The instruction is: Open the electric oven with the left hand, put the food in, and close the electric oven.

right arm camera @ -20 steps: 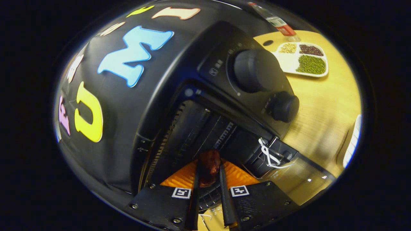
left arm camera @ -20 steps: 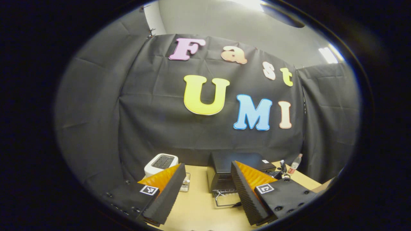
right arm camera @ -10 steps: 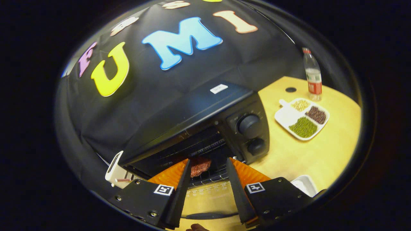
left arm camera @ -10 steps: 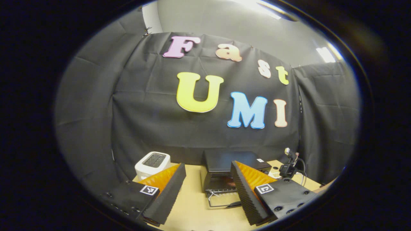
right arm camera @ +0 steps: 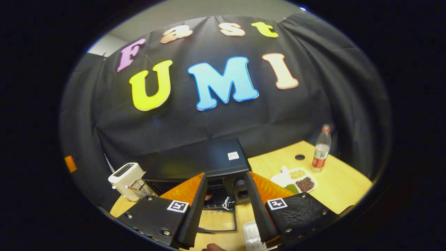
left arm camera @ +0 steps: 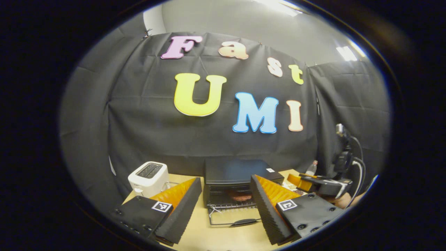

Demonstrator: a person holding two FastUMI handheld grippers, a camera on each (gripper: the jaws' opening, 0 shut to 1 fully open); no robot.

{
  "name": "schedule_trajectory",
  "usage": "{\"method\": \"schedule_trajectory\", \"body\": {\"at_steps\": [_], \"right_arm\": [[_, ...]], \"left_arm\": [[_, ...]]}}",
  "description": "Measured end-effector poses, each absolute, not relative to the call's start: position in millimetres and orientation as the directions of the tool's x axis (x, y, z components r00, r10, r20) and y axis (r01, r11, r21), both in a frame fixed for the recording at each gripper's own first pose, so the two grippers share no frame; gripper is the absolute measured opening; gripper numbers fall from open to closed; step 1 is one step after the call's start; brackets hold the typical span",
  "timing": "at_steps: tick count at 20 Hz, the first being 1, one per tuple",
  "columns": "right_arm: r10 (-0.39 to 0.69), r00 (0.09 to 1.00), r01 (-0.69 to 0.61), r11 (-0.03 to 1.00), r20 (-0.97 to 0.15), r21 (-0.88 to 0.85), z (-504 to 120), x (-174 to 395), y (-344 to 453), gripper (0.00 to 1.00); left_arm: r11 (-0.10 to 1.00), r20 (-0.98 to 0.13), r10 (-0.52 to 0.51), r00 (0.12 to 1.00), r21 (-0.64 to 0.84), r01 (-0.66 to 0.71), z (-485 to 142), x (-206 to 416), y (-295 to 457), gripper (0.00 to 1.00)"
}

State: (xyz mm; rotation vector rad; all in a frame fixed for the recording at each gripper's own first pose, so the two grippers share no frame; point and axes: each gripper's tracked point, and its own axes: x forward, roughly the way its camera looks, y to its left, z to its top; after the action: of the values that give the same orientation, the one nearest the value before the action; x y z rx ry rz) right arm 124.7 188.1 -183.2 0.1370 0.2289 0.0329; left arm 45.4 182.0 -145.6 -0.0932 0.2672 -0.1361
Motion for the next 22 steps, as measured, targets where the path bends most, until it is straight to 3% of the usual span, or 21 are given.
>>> {"method": "schedule_trajectory", "body": {"at_steps": [3, 4, 5, 13, 16, 17, 22], "right_arm": [[0.054, 0.988, -0.042, 0.995, -0.146, 0.087, -140, 108, 169, 0.75], [0.051, 0.991, -0.043, 0.997, -0.120, 0.066, -127, 104, 163, 0.77], [0.056, 0.994, -0.050, 0.997, -0.098, 0.060, -114, 98, 157, 0.98], [0.028, 0.999, -0.027, 0.998, -0.017, 0.059, -68, 67, 112, 0.99], [-0.017, 1.000, 0.017, 0.999, -0.008, 0.039, -60, 68, 89, 0.99], [-0.052, 0.999, 0.052, 0.998, -0.005, 0.026, -60, 71, 78, 0.99], [-0.081, 0.997, 0.081, 0.997, -0.002, 0.016, -65, 62, 63, 0.99]], "left_arm": [[0.988, -0.245, -0.135, 0.960, -0.110, 0.111, -143, 48, 162, 0.91], [0.988, -0.248, -0.135, 0.959, -0.106, 0.112, -146, 49, 154, 0.94], [0.989, -0.257, -0.133, 0.957, -0.101, 0.110, -150, 49, 147, 0.97], [0.989, -0.363, -0.146, 0.920, -0.091, 0.120, -204, 43, 97, 0.93], [0.988, -0.450, -0.156, 0.879, -0.088, 0.130, -240, 41, 85, 0.92], [0.988, -0.477, -0.155, 0.865, -0.092, 0.127, -251, 40, 83, 0.97], [0.989, -0.624, -0.144, 0.768, -0.106, 0.099, -317, 30, 73, 0.94]]}}
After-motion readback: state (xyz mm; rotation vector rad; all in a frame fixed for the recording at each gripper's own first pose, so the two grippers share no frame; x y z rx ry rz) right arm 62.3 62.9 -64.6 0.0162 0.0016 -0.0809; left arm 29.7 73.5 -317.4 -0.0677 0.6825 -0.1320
